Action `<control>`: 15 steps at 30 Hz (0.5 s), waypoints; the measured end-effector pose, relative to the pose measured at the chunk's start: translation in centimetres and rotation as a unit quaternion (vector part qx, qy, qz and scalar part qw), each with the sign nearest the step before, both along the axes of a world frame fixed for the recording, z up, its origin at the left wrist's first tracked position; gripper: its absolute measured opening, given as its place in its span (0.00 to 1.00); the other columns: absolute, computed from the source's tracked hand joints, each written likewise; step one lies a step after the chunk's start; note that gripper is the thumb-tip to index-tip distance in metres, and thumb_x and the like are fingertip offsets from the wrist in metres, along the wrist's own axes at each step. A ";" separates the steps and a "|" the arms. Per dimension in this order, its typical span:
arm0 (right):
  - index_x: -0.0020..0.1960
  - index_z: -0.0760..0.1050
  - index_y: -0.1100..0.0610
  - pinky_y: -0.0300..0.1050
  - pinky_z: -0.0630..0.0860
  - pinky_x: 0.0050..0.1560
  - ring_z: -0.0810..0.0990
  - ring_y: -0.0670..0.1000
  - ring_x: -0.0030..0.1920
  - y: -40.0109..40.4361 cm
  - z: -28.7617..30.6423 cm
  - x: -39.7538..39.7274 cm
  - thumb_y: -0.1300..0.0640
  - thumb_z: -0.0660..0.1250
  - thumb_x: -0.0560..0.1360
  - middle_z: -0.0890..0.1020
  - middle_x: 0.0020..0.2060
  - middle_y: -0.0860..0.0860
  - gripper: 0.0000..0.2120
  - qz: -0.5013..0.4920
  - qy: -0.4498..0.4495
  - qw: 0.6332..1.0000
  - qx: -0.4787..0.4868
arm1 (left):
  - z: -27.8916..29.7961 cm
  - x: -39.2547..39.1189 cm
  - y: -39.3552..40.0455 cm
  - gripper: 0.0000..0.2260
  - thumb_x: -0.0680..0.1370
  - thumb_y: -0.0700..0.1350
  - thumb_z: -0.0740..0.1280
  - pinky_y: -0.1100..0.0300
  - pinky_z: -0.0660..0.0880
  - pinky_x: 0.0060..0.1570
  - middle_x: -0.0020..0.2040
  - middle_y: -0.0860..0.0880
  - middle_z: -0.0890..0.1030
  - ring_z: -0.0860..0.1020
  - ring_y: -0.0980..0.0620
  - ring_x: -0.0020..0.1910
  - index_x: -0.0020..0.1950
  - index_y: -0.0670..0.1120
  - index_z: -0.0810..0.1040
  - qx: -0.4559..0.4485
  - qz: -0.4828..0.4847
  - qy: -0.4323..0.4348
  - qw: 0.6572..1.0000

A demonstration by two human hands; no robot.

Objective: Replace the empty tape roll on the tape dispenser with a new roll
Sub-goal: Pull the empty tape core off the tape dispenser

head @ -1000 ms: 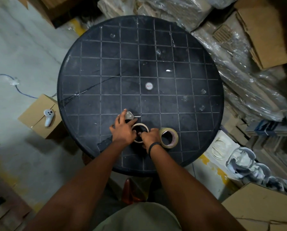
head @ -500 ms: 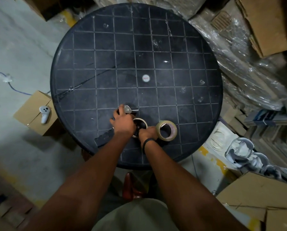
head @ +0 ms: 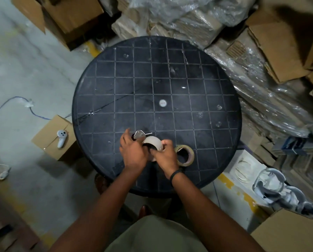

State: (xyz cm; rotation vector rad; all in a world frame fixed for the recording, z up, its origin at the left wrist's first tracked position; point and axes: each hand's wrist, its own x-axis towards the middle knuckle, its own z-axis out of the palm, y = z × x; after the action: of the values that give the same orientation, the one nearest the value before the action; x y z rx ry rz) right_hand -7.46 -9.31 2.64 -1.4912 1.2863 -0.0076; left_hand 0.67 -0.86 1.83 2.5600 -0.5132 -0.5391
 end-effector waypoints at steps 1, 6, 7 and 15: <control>0.55 0.71 0.50 0.45 0.81 0.48 0.83 0.50 0.48 0.1 1.9 -0.4 0.56 0.78 0.65 0.84 0.50 0.52 0.23 0.005 -0.044 0.999 0.029 | 1.2 0.2 0.5 0.18 0.74 0.42 0.70 0.50 0.67 0.67 0.72 0.41 0.69 0.70 0.39 0.70 0.63 0.50 0.83 -0.047 0.012 0.014 0.999; 0.59 0.79 0.53 0.46 0.81 0.56 0.85 0.50 0.53 -0.4 10.2 -2.8 0.62 0.79 0.69 0.86 0.52 0.53 0.20 0.047 -0.206 0.975 0.074 | 7.5 1.2 1.3 0.19 0.78 0.36 0.66 0.58 0.75 0.55 0.57 0.45 0.83 0.82 0.46 0.54 0.68 0.48 0.78 -0.256 0.085 0.073 0.960; 0.57 0.80 0.54 0.46 0.82 0.56 0.85 0.49 0.52 -0.5 11.4 -3.0 0.63 0.78 0.70 0.87 0.50 0.53 0.17 0.044 -0.223 0.972 0.059 | 8.7 1.1 1.1 0.19 0.78 0.36 0.66 0.53 0.78 0.53 0.54 0.48 0.83 0.83 0.48 0.51 0.68 0.51 0.76 -0.304 0.105 0.123 0.939; 0.57 0.82 0.56 0.38 0.78 0.42 0.85 0.46 0.46 -1.7 16.9 -3.7 0.61 0.73 0.75 0.88 0.49 0.55 0.10 -0.005 -0.303 0.952 0.040 | 16.1 -1.0 0.1 0.19 0.80 0.48 0.68 0.55 0.80 0.55 0.62 0.52 0.84 0.82 0.53 0.61 0.71 0.48 0.76 -0.467 0.069 0.343 0.812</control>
State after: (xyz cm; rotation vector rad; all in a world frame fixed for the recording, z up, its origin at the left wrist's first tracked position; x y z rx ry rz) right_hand -11.12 -11.06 19.52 -1.2718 0.7836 -0.3872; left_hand -0.33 -0.74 17.97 1.3182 -0.2200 -0.8361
